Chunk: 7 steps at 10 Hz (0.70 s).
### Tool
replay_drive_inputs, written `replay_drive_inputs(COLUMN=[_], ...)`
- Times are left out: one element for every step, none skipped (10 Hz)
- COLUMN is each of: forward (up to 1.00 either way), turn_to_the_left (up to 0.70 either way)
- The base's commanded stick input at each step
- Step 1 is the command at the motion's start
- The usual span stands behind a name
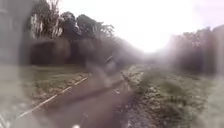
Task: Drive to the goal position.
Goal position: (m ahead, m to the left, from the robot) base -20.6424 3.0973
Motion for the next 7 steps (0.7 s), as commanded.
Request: replay_drive_inputs(forward=[-0.70, 0.14, 0.07, 0.01, 0.00, 0.00, 0.00], turn_to_the_left=[-0.14, 0.00, 0.00, 0.00, 0.57, 0.66, 0.70])
